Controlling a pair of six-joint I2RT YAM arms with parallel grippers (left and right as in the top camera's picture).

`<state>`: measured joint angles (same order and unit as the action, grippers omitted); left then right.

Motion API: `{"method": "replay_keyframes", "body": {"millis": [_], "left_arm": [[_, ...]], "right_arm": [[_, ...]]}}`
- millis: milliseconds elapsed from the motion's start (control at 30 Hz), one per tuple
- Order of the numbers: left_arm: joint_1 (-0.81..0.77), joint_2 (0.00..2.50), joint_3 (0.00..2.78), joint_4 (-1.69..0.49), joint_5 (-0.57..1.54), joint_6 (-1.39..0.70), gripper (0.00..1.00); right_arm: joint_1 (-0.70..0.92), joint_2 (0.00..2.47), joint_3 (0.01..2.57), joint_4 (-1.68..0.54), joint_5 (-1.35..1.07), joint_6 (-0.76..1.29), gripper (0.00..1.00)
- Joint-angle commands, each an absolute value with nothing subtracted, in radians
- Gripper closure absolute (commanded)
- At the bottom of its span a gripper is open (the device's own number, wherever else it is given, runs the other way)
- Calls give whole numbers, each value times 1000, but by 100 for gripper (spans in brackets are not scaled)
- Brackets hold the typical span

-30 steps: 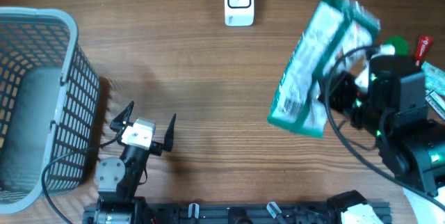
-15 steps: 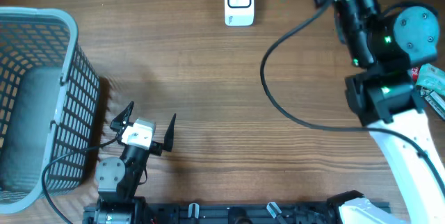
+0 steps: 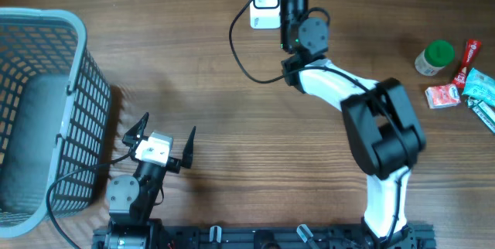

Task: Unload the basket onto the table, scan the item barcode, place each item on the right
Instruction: 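Lift the glove package and hold it under the scanner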

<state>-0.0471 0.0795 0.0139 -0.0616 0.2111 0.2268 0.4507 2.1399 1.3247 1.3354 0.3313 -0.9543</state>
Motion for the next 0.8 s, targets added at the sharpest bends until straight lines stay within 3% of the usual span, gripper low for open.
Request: {"method": "replay_keyframes", "body": {"millis": [0, 233, 467, 767], "left_arm": [[-51, 72, 10, -65, 224, 221, 0], [-51, 72, 10, -65, 224, 221, 0], [-51, 72, 10, -65, 224, 221, 0], [-51, 72, 10, -65, 224, 221, 0]], "right_arm": [[451, 2225, 1372, 1345, 206, -1007, 96], [446, 2428, 1645, 1205, 200, -1021, 96], [469, 2465, 1650, 1091, 267, -1007, 96], [562, 2465, 1644, 870, 550, -731, 96]]}}
